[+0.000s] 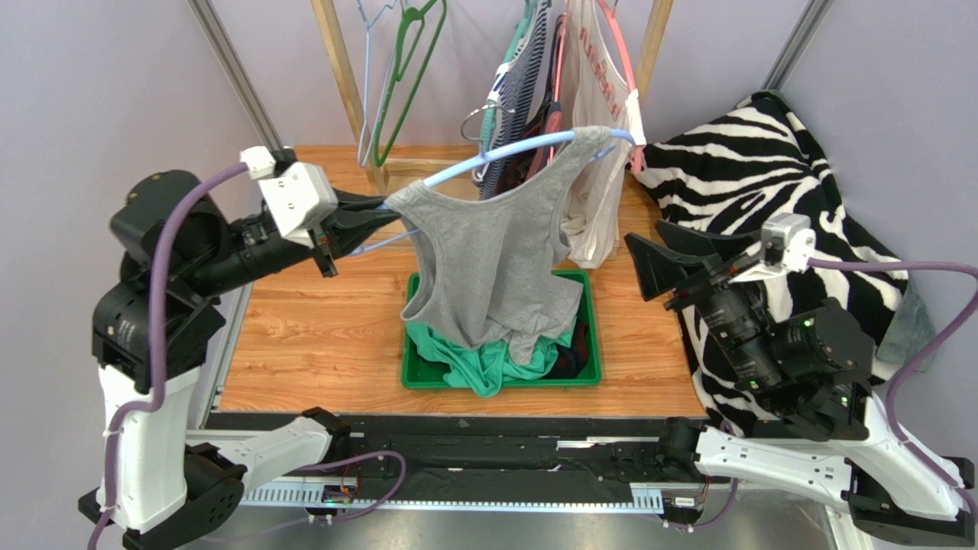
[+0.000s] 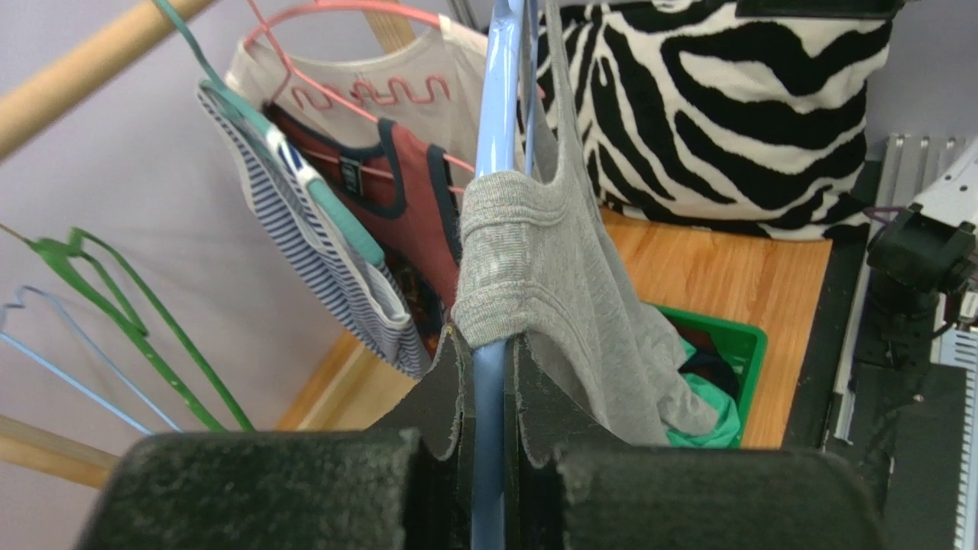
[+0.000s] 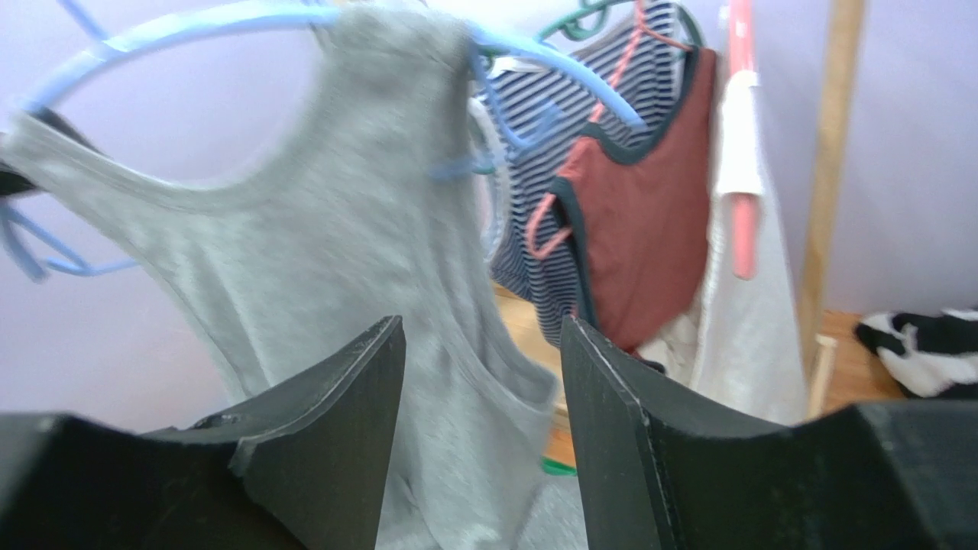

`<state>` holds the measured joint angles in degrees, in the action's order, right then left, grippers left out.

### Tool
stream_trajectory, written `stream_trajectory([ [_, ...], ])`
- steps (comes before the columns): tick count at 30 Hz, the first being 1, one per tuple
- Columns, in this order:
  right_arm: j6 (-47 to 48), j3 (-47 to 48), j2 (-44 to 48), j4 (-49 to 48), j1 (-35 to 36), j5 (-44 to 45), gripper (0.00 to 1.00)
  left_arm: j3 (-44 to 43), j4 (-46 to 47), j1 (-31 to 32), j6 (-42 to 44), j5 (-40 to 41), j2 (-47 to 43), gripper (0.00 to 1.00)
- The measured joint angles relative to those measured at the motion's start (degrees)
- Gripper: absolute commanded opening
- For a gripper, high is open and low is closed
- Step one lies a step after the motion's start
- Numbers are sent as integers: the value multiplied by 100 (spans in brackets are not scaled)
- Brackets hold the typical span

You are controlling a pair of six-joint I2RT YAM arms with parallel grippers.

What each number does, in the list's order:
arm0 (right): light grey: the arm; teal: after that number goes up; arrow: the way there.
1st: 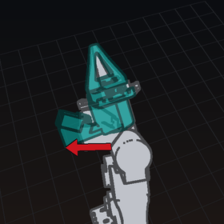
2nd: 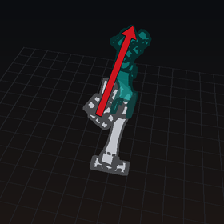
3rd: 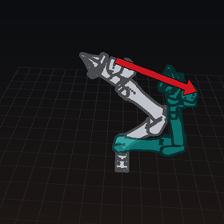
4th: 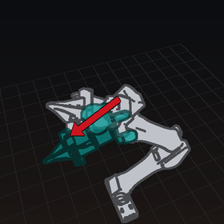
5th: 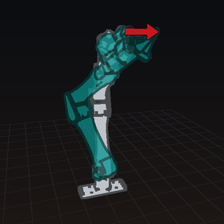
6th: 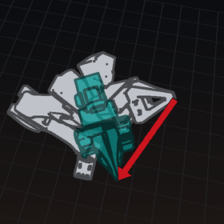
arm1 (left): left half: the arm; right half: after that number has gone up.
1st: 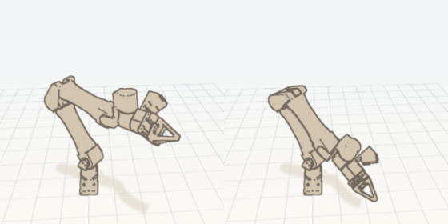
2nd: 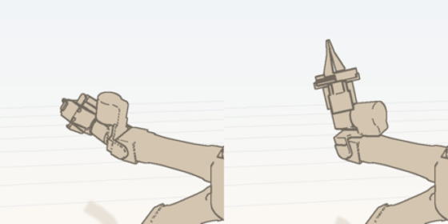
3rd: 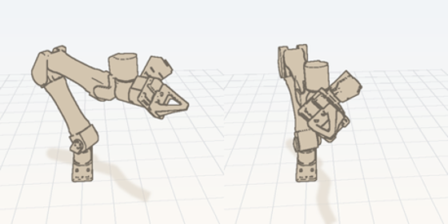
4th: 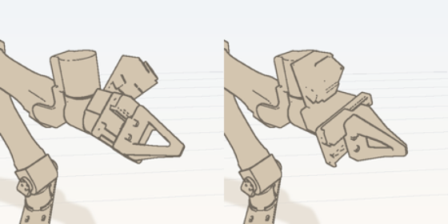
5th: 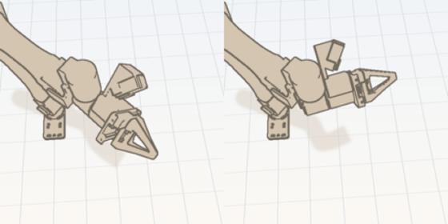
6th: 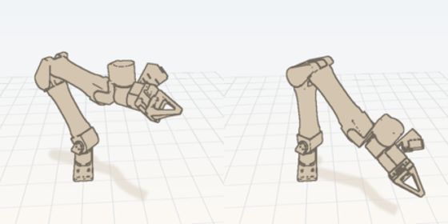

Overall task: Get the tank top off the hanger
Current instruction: Pick up the hanger from the clothesline, then remove the tank top from the hanger.

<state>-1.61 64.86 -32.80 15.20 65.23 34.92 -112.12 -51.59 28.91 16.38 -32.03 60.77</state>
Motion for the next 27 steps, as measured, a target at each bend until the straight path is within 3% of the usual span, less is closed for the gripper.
stream_trajectory([
  [3, 17, 46, -369, -310, 0, -278, 76, 354, 7, 0, -35, -11, -57, 0],
  [10, 240, -33, -1196, -1010, 0, -560, 86, 461, 42, 0, -94, -85, -33, 0],
  [17, 354, -20, -1650, -1508, -118, -691, 87, 520, 61, 0, -129, -203, -214, 0],
  [27, 291, 125, -1858, -1781, -472, -1023, 73, 782, 59, -98, -225, -280, -474, 0],
])
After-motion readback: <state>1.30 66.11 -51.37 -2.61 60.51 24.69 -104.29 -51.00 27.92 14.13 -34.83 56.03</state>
